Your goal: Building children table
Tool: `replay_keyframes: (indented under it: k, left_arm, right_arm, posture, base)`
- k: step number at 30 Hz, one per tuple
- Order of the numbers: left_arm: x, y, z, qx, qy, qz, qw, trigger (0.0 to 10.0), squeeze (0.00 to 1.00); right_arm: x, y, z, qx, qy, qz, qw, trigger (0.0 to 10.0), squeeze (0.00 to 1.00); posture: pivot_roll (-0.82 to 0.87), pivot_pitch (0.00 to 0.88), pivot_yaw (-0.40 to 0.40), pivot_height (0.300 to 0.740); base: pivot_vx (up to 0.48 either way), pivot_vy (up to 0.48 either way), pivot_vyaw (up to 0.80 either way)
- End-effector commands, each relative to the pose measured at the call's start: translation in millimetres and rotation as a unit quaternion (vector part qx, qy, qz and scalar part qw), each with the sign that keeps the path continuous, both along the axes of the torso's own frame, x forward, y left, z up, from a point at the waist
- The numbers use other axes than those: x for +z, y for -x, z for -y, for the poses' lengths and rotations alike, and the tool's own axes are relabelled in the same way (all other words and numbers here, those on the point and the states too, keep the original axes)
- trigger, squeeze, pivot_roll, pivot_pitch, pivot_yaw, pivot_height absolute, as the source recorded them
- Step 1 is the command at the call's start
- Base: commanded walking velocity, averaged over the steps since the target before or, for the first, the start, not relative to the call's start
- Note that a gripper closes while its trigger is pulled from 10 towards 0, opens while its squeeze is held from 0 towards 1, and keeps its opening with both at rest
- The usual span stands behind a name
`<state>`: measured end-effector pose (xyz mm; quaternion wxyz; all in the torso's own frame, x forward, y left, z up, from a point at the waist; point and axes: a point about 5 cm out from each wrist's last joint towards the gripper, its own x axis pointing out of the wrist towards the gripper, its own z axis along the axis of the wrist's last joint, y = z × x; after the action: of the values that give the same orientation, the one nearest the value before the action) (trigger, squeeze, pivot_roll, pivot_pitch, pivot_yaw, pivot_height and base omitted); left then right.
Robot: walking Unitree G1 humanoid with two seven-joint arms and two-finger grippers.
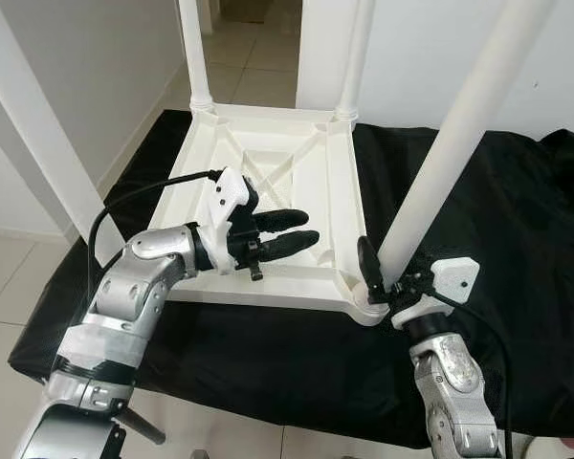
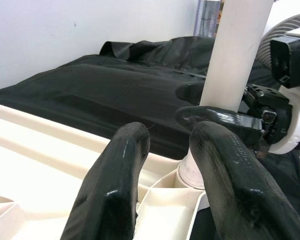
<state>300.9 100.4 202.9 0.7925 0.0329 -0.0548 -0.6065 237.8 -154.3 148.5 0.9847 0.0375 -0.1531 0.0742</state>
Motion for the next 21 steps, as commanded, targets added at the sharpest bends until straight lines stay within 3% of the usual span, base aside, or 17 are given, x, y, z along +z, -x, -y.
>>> replay_keyframes:
  k: [1,7,9,13,19,21]
  left_arm:
    - [-2,-17.6,-15.9,0.211,0.034,-0.011,0.977,10.0,0.00]
    - [-6,-15.3,-28.8,0.294,0.077,-0.017,0.952,10.0,0.00]
    - [-6,-15.3,-28.8,0.294,0.077,-0.017,0.952,10.0,0.00]
    - [-1,-11.3,-39.6,0.374,0.104,0.009,0.922,10.0,0.00]
    - [-4,-9.4,-44.9,0.395,0.110,0.004,0.912,10.0,0.00]
    - [-12,-2.8,-54.8,0.427,0.114,0.002,0.897,10.0,0.00]
  right_arm:
    - [-1,9.5,4.3,-0.020,0.005,0.005,1.000,10.0,0.00]
    - [-7,19.0,3.3,-0.030,0.003,0.002,1.000,10.0,0.00]
    - [-7,19.0,3.3,-0.030,0.003,0.002,1.000,10.0,0.00]
    - [-10,21.6,3.4,-0.035,0.003,0.002,0.999,10.0,0.00]
    - [-12,23.7,2.3,-0.033,0.004,0.000,0.999,10.0,0.00]
    - [-16,28.8,3.0,-0.030,0.006,-0.009,1.000,10.0,0.00]
  posture:
    - [-0.11,0.000,0.025,0.740]
    - [-0.12,0.000,0.043,0.740]
    - [-0.12,0.000,0.043,0.740]
    - [-0.11,0.000,0.048,0.740]
    - [-0.11,0.000,0.050,0.740]
    - [-0.11,0.000,0.054,0.740]
  base:
    - [0.000,0.000,0.00]
    - [0.000,0.000,0.00]
    - [0.000,0.000,0.00]
    - [0.000,0.000,0.00]
    - [0.000,0.000,0.00]
    - [0.000,0.000,0.00]
